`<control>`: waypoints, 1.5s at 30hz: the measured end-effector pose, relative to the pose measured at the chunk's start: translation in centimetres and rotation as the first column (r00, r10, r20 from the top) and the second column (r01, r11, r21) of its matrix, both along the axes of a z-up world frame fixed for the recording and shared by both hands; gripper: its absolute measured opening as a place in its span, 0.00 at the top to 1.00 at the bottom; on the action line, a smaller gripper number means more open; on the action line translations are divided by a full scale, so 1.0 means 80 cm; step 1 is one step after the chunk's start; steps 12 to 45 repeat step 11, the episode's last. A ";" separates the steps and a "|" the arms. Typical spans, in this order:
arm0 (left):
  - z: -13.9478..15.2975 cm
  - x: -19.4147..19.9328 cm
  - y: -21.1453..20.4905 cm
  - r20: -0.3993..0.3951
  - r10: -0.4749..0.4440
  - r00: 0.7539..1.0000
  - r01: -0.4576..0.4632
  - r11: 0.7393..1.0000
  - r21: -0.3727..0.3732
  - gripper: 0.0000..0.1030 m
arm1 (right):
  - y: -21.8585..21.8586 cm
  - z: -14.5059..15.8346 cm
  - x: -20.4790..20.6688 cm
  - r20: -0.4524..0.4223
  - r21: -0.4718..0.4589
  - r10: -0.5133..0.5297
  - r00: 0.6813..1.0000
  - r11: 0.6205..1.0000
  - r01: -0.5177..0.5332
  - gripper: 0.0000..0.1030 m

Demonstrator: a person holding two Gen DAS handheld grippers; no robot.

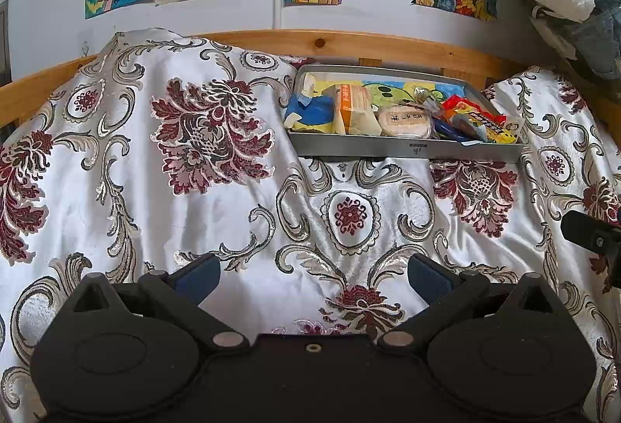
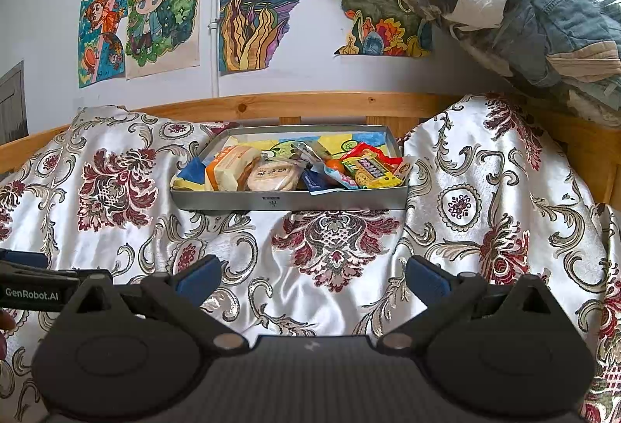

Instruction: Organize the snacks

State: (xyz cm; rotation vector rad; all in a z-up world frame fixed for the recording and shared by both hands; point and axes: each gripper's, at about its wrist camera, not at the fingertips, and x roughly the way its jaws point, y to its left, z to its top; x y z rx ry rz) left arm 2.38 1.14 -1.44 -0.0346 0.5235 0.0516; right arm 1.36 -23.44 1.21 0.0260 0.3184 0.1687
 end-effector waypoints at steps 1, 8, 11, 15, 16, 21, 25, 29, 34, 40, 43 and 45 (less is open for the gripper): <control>0.001 0.000 0.000 -0.008 0.004 1.000 -0.004 1.000 0.001 0.01 | 0.000 0.000 0.000 0.000 0.000 0.000 1.000 1.000 0.000 0.00; 0.002 -0.003 -0.006 -0.010 0.002 1.000 -0.002 1.000 0.008 0.01 | 0.001 0.000 0.000 0.000 0.000 0.000 1.000 1.000 0.000 0.00; 0.003 -0.003 -0.008 -0.004 -0.001 1.000 0.001 1.000 0.010 0.01 | 0.001 0.000 0.000 0.000 0.001 0.000 1.000 1.000 0.000 0.00; 0.003 -0.003 -0.008 -0.004 -0.001 1.000 0.001 1.000 0.010 0.01 | 0.001 0.000 0.000 0.000 0.001 0.000 1.000 1.000 0.000 0.00; 0.003 -0.003 -0.008 -0.004 -0.001 1.000 0.001 1.000 0.010 0.01 | 0.001 0.000 0.000 0.000 0.001 0.000 1.000 1.000 0.000 0.00; 0.003 -0.003 -0.008 -0.004 -0.001 1.000 0.001 1.000 0.010 0.01 | 0.001 0.000 0.000 0.000 0.001 0.000 1.000 1.000 0.000 0.00; 0.003 -0.003 -0.008 -0.004 -0.001 1.000 0.001 1.000 0.010 0.01 | 0.001 0.000 0.000 0.000 0.001 0.000 1.000 1.000 0.000 0.00; 0.003 -0.003 -0.008 -0.004 -0.001 1.000 0.001 1.000 0.010 0.01 | 0.001 0.000 0.000 0.000 0.001 0.000 1.000 1.000 0.000 0.00; 0.003 -0.003 -0.008 -0.004 -0.001 1.000 0.001 1.000 0.010 0.01 | 0.001 0.000 0.000 0.000 0.001 0.000 1.000 1.000 0.000 0.00; 0.003 -0.003 -0.008 -0.004 -0.001 1.000 0.001 1.000 0.010 0.01 | 0.001 0.000 0.000 0.000 0.001 0.000 1.000 1.000 0.000 0.00; 0.003 -0.003 -0.008 -0.004 -0.001 1.000 0.001 1.000 0.010 0.01 | 0.001 0.000 0.000 0.000 0.001 0.000 1.000 1.000 0.000 0.00; 0.003 -0.003 -0.008 -0.004 -0.001 1.000 0.001 1.000 0.010 0.01 | 0.001 0.000 0.000 0.000 0.001 0.000 1.000 1.000 0.000 0.00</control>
